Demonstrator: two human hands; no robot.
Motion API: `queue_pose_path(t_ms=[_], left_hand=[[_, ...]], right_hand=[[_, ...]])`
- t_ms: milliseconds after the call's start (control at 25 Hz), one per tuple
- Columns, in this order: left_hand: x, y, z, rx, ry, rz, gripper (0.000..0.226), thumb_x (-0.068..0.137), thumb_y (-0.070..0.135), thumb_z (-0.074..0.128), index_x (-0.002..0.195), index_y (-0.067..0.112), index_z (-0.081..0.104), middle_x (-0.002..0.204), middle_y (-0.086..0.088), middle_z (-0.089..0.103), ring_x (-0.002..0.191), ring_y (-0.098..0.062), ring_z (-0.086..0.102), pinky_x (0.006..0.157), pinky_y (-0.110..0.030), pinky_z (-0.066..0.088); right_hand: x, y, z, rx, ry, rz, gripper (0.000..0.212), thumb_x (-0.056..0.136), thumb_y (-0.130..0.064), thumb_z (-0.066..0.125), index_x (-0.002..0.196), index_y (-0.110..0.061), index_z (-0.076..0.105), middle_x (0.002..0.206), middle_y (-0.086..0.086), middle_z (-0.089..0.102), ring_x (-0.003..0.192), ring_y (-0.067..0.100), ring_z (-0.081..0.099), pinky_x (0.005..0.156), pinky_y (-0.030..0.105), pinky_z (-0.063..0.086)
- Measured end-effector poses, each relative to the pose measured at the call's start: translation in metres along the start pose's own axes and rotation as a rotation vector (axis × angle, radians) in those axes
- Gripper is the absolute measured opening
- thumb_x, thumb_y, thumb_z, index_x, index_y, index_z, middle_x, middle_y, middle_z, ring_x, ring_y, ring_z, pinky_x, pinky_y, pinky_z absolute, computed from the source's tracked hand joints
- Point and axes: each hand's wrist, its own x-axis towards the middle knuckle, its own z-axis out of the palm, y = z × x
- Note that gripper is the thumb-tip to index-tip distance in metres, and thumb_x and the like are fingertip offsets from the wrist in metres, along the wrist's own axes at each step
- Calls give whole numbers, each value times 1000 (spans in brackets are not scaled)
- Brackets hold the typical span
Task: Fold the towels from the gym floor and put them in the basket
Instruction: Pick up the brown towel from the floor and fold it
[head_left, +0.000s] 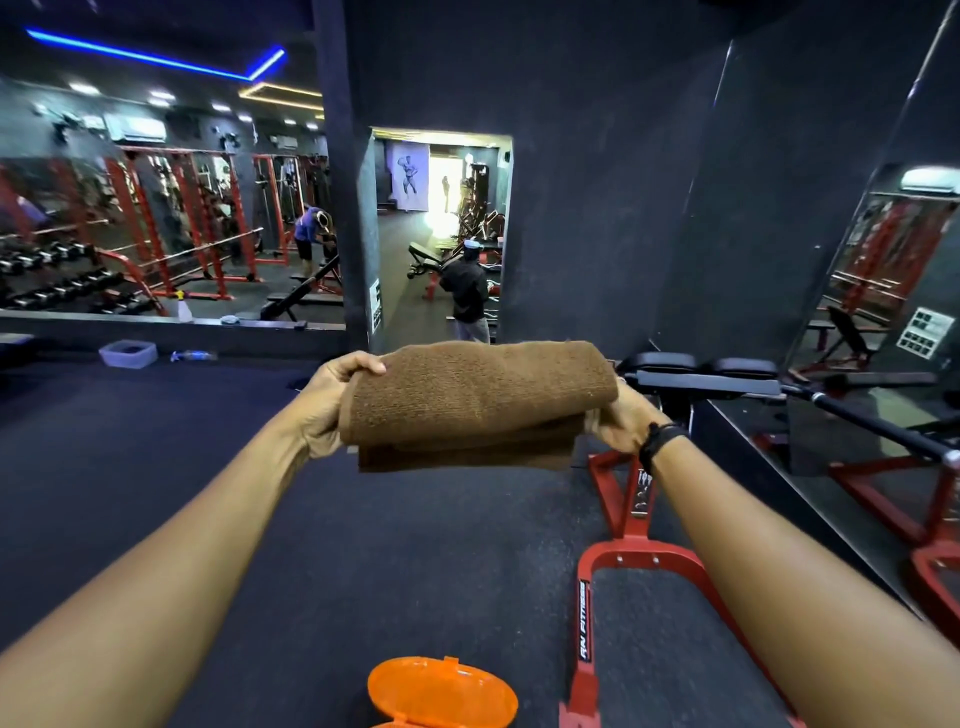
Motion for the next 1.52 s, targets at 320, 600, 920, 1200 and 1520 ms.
queue_pose_path(t_ms=[320, 600, 920, 1200, 1520], left_hand=[[4, -5, -4, 78, 6, 126, 55, 68, -29, 37, 35, 14, 45, 88, -1, 75, 75, -15, 72, 54, -20, 55], [6, -2, -30, 13, -31, 13, 21, 89, 12, 48, 105, 21, 60, 101, 0, 71, 78, -12, 65, 61, -27, 52], [17, -19, -57, 791, 84, -42, 16, 84, 14, 70, 99, 19, 66, 103, -3, 69, 97, -13, 61, 81, -24, 44], [15, -58, -96, 1331, -163, -137, 30, 80, 25, 75, 107, 20, 65, 106, 1, 64, 98, -15, 61, 87, -25, 46], [19, -144, -144, 1336, -349, -347, 26, 83, 20, 72, 108, 15, 65, 105, -3, 68, 98, -16, 63, 91, -31, 50]], right_hand=[[0, 0, 1, 59, -210, 281, 56, 89, -59, 44, 117, -13, 61, 103, 13, 72, 93, 26, 70, 69, 41, 59], [12, 3, 9, -112, -35, 2, 39, 80, 15, 54, 107, -13, 54, 95, 10, 63, 79, 17, 65, 66, 28, 57], [33, 10, 33, -719, 69, -52, 43, 73, -3, 73, 111, -11, 56, 97, 8, 63, 89, 19, 60, 77, 36, 55], [56, 60, 39, -1227, 40, 61, 63, 73, -18, 77, 128, -7, 49, 122, 10, 54, 118, 27, 51, 93, 32, 44], [75, 164, 9, -1342, 15, 310, 56, 72, -23, 78, 119, -8, 52, 118, 12, 59, 110, 29, 54, 85, 31, 43]])
